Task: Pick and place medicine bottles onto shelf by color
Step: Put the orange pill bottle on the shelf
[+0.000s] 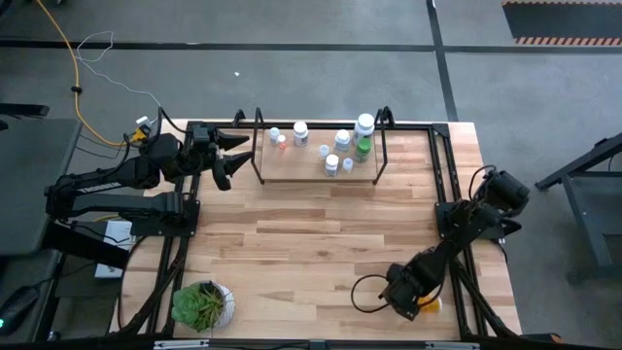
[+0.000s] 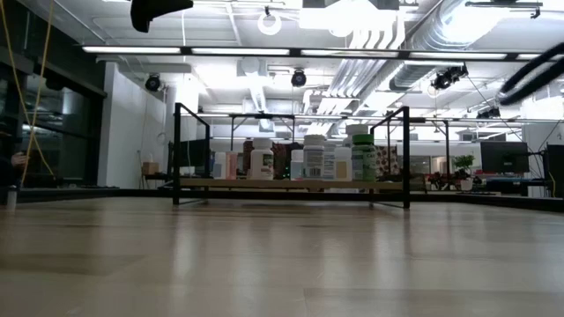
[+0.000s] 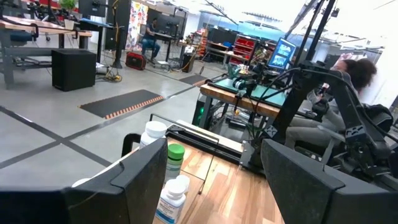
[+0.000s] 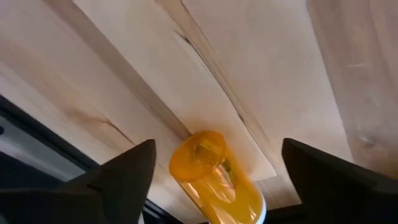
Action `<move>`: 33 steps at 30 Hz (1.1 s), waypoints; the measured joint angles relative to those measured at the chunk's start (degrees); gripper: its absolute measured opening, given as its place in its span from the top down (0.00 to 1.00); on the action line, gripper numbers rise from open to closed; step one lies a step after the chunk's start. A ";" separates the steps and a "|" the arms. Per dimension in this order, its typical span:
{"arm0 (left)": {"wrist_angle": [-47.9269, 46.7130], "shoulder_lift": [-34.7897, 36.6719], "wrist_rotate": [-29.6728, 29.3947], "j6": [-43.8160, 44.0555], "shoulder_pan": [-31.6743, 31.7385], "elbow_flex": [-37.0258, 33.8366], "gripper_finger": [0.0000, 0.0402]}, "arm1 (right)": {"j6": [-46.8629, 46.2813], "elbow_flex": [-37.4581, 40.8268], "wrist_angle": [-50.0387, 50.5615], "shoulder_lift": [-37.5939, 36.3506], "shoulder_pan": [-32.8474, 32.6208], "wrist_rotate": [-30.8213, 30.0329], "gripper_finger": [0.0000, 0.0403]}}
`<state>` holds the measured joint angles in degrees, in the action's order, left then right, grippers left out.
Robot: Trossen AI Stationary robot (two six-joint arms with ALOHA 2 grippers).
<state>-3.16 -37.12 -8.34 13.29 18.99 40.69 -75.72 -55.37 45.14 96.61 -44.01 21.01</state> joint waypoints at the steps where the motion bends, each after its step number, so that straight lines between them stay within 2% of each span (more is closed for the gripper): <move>1: 0.00 0.00 0.00 0.01 0.01 -0.01 0.38 | 0.90 0.00 0.21 -0.34 0.17 0.00 0.13; 6: 0.00 0.00 -0.32 -0.72 0.00 0.02 0.38 | 2.24 0.00 2.10 -2.13 0.56 0.29 0.05; 15: -0.02 0.00 -1.34 -1.04 0.02 0.00 0.38 | 5.03 -0.04 -1.41 -2.92 -4.35 2.17 0.05; 21: -0.02 -0.02 -1.33 -1.04 0.02 -0.01 0.38 | 3.81 -0.04 0.64 -2.90 -7.03 1.56 0.05; 28: -0.02 -0.02 -1.36 -0.99 0.02 0.00 0.38 | 4.48 -0.04 0.30 -2.32 -8.72 -2.77 0.05; 33: -0.02 -0.02 -1.38 -1.02 0.02 -0.01 0.38 | 5.82 -0.04 -0.77 0.25 -8.61 -3.30 0.05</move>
<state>-3.18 -37.15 -9.72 12.28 19.00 40.69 -69.90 -55.42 44.37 96.86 -52.62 17.70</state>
